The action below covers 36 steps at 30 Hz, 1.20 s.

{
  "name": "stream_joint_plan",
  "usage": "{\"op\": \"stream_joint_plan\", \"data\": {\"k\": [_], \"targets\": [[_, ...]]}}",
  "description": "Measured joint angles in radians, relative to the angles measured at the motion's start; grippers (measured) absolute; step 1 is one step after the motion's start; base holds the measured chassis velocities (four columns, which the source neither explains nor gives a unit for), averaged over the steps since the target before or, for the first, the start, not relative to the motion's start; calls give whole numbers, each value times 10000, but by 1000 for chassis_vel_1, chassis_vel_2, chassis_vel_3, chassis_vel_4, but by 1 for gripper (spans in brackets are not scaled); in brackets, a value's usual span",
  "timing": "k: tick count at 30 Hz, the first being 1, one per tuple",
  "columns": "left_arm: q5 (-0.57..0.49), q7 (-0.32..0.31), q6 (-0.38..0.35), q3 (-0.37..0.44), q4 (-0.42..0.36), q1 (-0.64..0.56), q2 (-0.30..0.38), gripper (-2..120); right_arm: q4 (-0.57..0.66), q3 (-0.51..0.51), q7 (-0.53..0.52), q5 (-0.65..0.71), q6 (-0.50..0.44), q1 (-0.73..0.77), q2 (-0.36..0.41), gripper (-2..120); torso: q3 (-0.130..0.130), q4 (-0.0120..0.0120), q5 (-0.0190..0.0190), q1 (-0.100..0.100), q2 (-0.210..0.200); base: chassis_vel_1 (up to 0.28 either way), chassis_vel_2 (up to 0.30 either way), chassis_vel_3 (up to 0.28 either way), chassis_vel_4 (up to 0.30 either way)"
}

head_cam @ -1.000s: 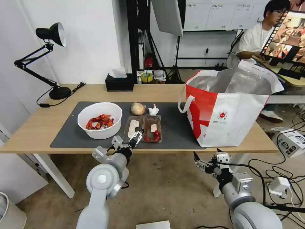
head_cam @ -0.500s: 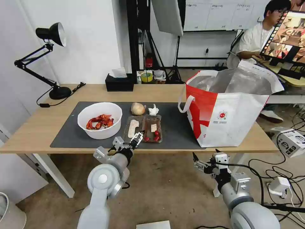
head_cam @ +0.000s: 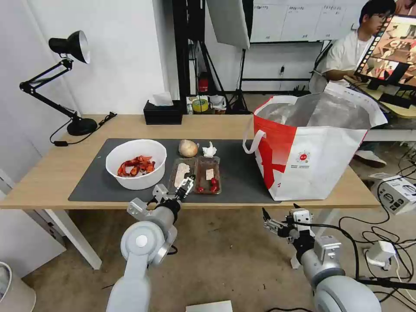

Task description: Pick up the trash from the table and place it into the takeout bag.

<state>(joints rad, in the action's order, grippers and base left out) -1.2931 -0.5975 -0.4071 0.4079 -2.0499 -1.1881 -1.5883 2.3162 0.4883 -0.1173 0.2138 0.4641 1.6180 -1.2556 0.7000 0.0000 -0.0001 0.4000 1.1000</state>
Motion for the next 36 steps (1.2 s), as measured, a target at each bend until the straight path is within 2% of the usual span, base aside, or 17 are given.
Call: {"op": "stream_joint_plan", "data": {"k": [12, 29, 36], "targets": [[-17, 712, 254, 61, -401, -90, 22, 100, 20, -63, 0, -45, 0, 22, -42, 100, 0, 0, 0, 0, 0, 0, 0, 0, 0], [-433, 1001, 300, 243, -790, -59, 374, 100, 98, -110, -1, -156, -10, 152, -94, 100, 0, 0, 0, 0, 0, 0, 0, 0, 0], [-678, 1018, 267, 262, -716, 119, 839, 100, 93, -166, -1, -209, -9, 168, -151, 100, 0, 0, 1, 0, 0, 0, 0, 0, 0]]}}
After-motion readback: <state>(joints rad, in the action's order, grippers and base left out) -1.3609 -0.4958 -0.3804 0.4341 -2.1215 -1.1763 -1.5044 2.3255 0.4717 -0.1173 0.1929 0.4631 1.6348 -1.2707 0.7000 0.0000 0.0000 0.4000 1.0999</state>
